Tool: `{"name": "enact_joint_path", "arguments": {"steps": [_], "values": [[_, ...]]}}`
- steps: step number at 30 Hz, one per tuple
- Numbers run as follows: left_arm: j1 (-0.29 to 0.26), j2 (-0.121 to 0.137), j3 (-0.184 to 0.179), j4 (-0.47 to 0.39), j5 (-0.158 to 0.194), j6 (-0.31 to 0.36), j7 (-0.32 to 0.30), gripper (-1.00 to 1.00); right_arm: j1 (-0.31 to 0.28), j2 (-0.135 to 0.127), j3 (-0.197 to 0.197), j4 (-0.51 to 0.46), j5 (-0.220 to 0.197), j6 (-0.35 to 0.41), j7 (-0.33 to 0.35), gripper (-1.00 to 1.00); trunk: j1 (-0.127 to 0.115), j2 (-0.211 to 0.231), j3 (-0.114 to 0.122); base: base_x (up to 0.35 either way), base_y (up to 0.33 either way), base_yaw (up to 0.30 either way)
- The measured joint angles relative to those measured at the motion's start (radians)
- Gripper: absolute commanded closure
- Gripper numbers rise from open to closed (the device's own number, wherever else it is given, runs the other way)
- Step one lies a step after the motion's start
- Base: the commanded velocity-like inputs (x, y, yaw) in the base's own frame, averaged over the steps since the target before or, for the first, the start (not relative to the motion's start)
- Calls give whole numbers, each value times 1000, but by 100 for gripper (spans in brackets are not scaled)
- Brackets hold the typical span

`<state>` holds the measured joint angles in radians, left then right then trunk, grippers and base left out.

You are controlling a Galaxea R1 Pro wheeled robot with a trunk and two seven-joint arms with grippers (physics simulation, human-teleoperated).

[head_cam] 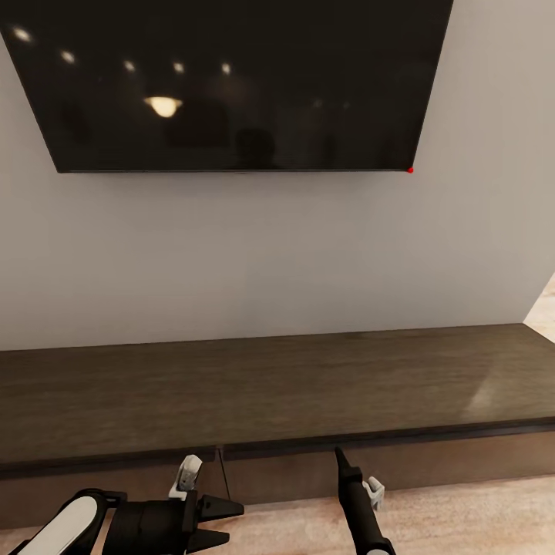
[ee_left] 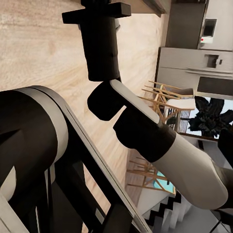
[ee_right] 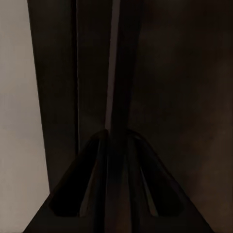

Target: Place each of the two pumpkins and all three candles from the living room inside a cabinet in the living room (use any cabinet), then make sure every cabinet is closed, and position the cauldron so it is next to a table in the living room.

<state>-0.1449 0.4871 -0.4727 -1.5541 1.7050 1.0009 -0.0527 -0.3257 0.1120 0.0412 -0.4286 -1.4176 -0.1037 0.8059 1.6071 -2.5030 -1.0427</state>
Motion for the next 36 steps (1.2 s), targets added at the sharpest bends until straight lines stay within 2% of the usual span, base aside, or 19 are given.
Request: {"name": "enact_joint_path", "arguments": {"steps": [11,36], "values": [[0,0,0,0,0,0,0,-100,0,0,0,0,-4,3,-1,100,0,0,0,-23,0,0],[0,0,2,0,0,0,0,-100,0,-1,-10,-10,-12,2,-16,100,0,0,0,-147,0,0]]}}
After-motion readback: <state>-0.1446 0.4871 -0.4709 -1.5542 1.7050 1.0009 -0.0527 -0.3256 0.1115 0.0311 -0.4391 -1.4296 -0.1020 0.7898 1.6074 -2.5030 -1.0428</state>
